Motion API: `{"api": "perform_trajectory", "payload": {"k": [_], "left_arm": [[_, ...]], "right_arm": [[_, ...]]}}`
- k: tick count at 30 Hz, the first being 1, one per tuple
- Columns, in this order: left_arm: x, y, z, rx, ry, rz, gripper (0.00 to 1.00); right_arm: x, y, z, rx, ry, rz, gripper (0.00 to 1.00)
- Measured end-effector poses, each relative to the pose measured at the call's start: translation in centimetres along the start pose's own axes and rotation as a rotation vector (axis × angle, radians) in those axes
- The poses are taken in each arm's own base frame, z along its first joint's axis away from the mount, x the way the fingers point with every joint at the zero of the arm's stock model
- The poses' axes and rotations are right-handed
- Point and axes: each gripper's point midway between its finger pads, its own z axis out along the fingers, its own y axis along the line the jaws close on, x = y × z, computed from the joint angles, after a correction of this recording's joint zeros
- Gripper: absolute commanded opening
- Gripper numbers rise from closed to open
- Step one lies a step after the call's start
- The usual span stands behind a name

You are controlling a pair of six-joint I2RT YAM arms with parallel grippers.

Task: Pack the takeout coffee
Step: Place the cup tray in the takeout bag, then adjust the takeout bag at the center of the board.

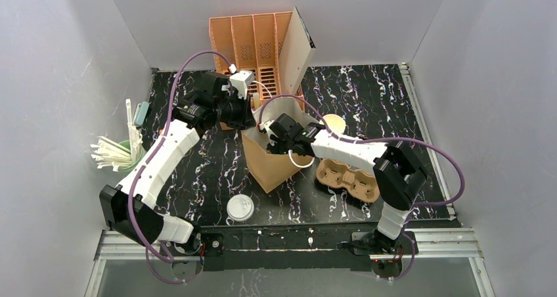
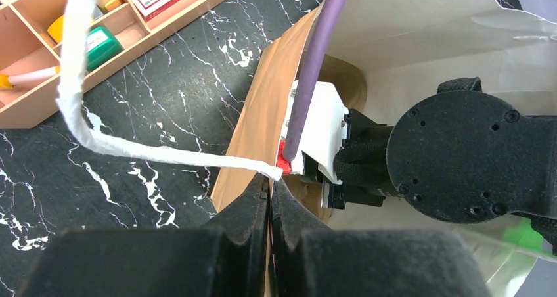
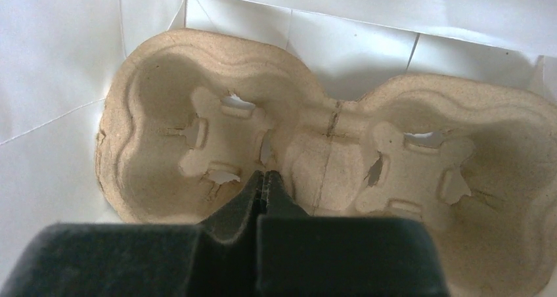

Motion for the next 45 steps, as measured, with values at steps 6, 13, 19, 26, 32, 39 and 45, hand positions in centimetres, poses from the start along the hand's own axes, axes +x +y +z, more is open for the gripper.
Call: {"api": "perform_trajectory", "payload": {"k": [6, 13, 19, 26, 32, 39, 45], "left_arm": [[-0.1, 0.0, -0.1, 0.000, -0.004, 0.001, 0.00], [-0.3, -0.1, -0.4, 0.001, -0.014, 0.002, 0.00], [-0.1, -0.2, -0.4, 0.007, -0.007, -0.003, 0.00], [0.0, 0.2, -1.1, -0.041, -0.014, -0.049, 0.00], [-0.3, 0.7, -2.9, -0.116, -0.069, -0.138, 0.39], [-1.2, 0.4, -6.2, -0.159, -0.173, -0.189, 0.68], [-4.0, 0.7, -9.6, -0.239, -0.241, -0.164, 0.65]], "right_arm": [[-1.0, -0.1, -1.5, 0.031, 0.006, 0.002, 0.03], [-9.0, 1.1, -7.6, 0.046, -0.206, -0.018, 0.10], [-13.3, 1.3, -12.5, 0.081, -0.396, -0.022, 0.15], [-17.2, 0.2, -17.1, 0.181, -0.556, 0.058, 0.62], [-19.4, -1.9, -23.4, 0.321, -0.719, 0.242, 0.71], [-17.6, -5.2, -26.7, 0.442, -0.764, 0.445, 0.75], [-15.4, -6.5, -26.4, 0.453, -0.740, 0.526, 0.72]]}}
